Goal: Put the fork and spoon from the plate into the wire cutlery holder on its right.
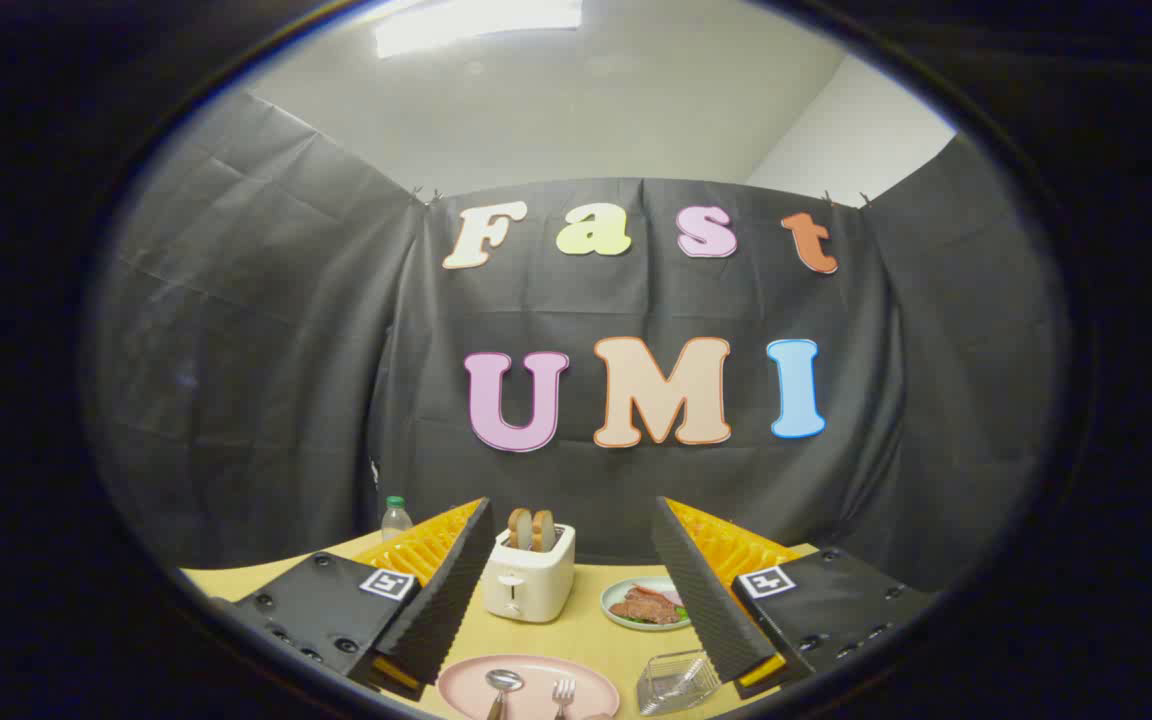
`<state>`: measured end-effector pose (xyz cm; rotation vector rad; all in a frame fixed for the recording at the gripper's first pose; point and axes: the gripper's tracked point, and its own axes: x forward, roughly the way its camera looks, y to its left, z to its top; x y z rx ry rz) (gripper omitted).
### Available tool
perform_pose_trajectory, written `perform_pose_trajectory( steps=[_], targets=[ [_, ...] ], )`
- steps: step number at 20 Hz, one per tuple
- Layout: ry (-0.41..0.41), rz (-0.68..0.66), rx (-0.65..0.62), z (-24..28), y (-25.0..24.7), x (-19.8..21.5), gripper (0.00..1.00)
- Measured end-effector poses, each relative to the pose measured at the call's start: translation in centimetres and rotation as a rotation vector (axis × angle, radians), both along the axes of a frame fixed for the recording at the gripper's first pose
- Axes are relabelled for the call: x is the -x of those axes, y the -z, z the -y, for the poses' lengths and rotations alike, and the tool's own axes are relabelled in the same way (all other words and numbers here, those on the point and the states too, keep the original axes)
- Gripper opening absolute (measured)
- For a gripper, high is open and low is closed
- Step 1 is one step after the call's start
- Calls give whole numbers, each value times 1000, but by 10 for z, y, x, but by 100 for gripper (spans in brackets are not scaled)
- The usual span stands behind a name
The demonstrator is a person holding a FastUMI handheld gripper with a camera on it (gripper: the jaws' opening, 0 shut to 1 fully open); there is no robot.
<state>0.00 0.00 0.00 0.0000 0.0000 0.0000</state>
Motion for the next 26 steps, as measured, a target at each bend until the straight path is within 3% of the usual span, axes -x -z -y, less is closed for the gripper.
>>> perform_pose_trajectory(
  steps=[17, 26],
  targets=[
    [-1, -66, 0, 10, 23, -12, 100],
    [-93, -286, 10, -16, 104, -7, 100]
  ],
)
